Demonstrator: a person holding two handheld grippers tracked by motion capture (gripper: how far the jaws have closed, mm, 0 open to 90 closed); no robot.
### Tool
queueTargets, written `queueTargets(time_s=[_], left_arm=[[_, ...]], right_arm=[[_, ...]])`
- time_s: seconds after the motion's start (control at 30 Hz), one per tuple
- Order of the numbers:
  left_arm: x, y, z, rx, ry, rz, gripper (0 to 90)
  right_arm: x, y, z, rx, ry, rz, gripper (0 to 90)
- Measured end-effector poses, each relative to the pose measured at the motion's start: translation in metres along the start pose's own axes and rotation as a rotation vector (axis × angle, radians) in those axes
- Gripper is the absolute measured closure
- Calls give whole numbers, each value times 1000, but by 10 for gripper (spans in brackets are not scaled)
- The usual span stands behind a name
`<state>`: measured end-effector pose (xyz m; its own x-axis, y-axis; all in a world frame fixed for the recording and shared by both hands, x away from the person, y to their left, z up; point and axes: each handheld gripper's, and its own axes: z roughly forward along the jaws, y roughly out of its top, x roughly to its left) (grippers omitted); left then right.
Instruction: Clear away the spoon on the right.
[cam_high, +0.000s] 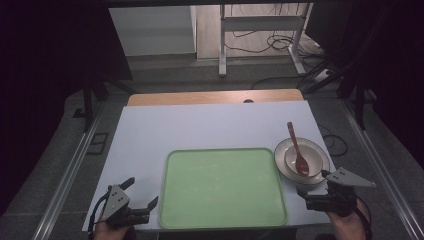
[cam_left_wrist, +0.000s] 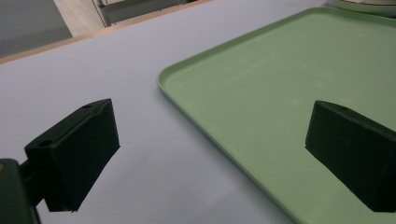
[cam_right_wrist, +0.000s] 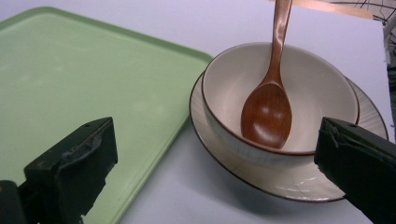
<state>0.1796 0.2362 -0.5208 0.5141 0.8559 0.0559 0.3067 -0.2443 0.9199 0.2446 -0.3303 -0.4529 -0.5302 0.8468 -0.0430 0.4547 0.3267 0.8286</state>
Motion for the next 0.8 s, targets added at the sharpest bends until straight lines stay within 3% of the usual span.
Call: queueTargets(time_s=[0.2,0.8], left_arm=[[0,0,0,-1,0,-6,26],[1,0,-1,-4,-1,-8,26]], right_arm=[[-1,9,2,4,-7,-6,0],[-10,27,22,13,35,4,0]])
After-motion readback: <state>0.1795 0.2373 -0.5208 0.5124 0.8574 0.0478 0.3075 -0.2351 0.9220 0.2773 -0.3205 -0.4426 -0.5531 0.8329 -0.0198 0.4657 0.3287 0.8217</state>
